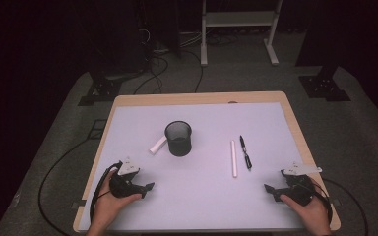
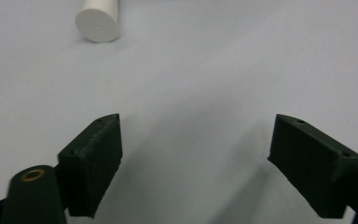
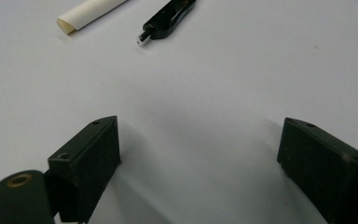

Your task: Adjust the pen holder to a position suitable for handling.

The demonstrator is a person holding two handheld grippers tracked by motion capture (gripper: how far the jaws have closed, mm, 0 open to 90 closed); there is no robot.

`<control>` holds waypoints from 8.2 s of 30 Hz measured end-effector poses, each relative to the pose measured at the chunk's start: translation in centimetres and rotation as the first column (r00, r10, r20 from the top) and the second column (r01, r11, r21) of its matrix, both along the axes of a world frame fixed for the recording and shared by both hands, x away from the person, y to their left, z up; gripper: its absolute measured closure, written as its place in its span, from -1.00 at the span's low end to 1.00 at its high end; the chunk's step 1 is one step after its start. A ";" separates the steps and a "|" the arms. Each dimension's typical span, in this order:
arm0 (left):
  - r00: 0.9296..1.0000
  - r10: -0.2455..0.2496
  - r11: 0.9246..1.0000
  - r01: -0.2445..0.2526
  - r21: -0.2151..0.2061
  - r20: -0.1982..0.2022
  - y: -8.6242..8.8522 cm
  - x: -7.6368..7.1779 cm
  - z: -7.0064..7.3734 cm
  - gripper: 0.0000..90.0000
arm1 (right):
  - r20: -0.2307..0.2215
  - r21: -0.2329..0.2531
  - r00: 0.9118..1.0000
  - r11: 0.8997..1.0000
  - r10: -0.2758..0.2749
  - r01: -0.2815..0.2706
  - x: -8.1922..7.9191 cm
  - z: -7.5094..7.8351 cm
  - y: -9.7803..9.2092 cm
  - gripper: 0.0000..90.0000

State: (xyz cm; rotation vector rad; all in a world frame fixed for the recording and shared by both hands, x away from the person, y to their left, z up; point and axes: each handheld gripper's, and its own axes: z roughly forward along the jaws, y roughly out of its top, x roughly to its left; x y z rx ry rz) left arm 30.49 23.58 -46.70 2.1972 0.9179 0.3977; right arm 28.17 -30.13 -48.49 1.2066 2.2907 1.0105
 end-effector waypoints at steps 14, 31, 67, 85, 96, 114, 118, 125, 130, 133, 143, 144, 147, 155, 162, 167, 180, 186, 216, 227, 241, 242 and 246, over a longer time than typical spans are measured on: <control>1.000 0.001 0.999 -0.001 -0.037 0.002 -0.5 1.4 1.4 -0.34 | 0.000 0.000 1.000 1.000 0.000 0.000 0.0 0.0 0.0 -0.74; 1.000 0.019 0.997 -0.019 -0.073 -0.004 -0.6 2.9 2.9 -0.23 | 0.000 -0.002 1.000 1.000 0.000 0.000 0.0 0.0 0.0 -0.74; 1.000 -0.001 0.995 0.002 -0.104 0.003 -3.1 7.2 6.2 -0.09 | 0.000 -0.004 1.000 1.000 0.000 0.000 0.0 0.0 0.0 -0.74; 1.000 -0.020 0.991 0.017 -0.134 -0.021 -4.2 9.1 8.1 0.03 | 0.000 -0.004 1.000 1.000 0.000 0.000 0.0 0.0 0.0 -0.74; 1.000 -0.011 0.992 0.008 -0.130 -0.020 -4.7 10.5 8.8 0.02 | 0.000 -0.004 1.000 1.000 -0.001 0.001 0.0 0.0 0.0 -0.74; 1.000 0.002 0.996 -0.002 -0.095 -0.004 -6.4 13.0 9.3 0.01 | 0.002 -0.004 1.000 1.000 0.001 -0.001 0.0 0.0 0.0 -0.73; 1.000 0.008 0.996 -0.009 -0.088 -0.014 -6.8 13.6 8.9 0.01 | 0.001 -0.003 1.000 1.000 0.000 0.000 0.0 0.0 0.0 -0.73; 1.000 0.008 0.997 -0.010 -0.078 -0.026 -7.2 14.7 8.2 0.02 | 0.000 -0.002 1.000 1.000 0.000 0.000 0.0 0.0 0.0 -0.73; 0.999 0.006 0.998 -0.009 -0.059 -0.041 -7.7 15.5 7.4 0.03 | 0.001 -0.002 1.000 1.000 0.000 0.000 0.0 0.0 0.0 -0.73; 0.998 0.009 0.999 -0.012 -0.051 -0.054 -7.9 15.8 7.0 0.03 | 0.001 -0.002 1.000 1.000 0.000 0.000 0.0 0.0 0.0 -0.73; 0.998 0.010 1.000 -0.012 -0.029 -0.069 -8.2 16.3 6.3 0.11 | 0.000 -0.002 1.000 1.000 0.000 0.000 0.0 0.0 0.0 -0.73; 0.998 0.008 1.000 -0.010 -0.029 -0.066 -8.2 16.3 6.3 0.13 | 0.000 -0.002 1.000 1.000 0.000 0.000 0.0 0.0 0.0 -0.73; 0.998 0.019 0.999 -0.021 -0.029 -0.065 -8.4 16.3 6.3 0.24 | 0.000 -0.001 1.000 1.000 -0.001 0.001 0.0 0.0 0.0 -0.73; 0.997 0.028 0.999 -0.026 0.022 -0.069 -8.9 16.3 6.2 0.41 | 0.000 -0.001 1.000 1.000 -0.001 0.001 0.0 0.0 0.0 -0.73; 0.998 0.023 0.999 -0.021 0.033 -0.063 -9.3 16.3 6.3 0.57 | 0.000 -0.001 1.000 1.000 0.000 0.000 0.0 0.0 0.0 -0.73; 0.997 0.033 0.999 -0.030 0.041 -0.065 -9.4 16.3 6.4 0.71 | 0.000 -0.001 1.000 1.000 0.000 0.000 0.0 0.0 0.0 -0.73; 0.997 0.017 1.000 -0.017 -0.002 -0.082 -9.6 15.7 7.1 0.83 | 0.000 -0.001 1.000 1.000 0.000 0.000 0.0 0.0 0.0 -0.73; 0.997 0.008 1.000 -0.009 -0.001 -0.080 -9.9 15.3 7.3 0.83 | 0.000 -0.001 1.000 1.000 0.000 0.000 0.0 0.0 0.0 -0.73; 0.991 -0.088 0.996 0.085 -0.033 -0.100 -10.4 11.6 8.9 0.83 | -0.001 0.000 1.000 1.000 -0.001 0.001 0.0 0.0 0.0 -0.73; 0.989 -0.111 0.994 0.108 -0.034 -0.093 -10.6 10.2 9.3 0.83 | 0.001 -0.001 1.000 1.000 0.000 0.000 0.0 0.0 0.0 -0.73; 0.985 -0.145 0.989 0.141 -0.051 -0.097 -10.7 7.9 9.4 0.83 | -0.002 0.000 1.000 1.000 -0.001 0.001 0.0 0.0 0.0 -0.73; 0.984 -0.148 0.988 0.144 -0.048 -0.102 -10.6 7.8 9.5 0.83 | 0.000 -0.002 1.000 1.000 0.000 0.000 0.0 0.0 0.0 -0.73; 0.981 -0.159 0.986 0.154 -0.057 -0.108 -10.4 7.1 9.4 0.83 | 0.000 -0.001 1.000 1.000 -0.001 0.001 0.0 0.0 0.0 -0.73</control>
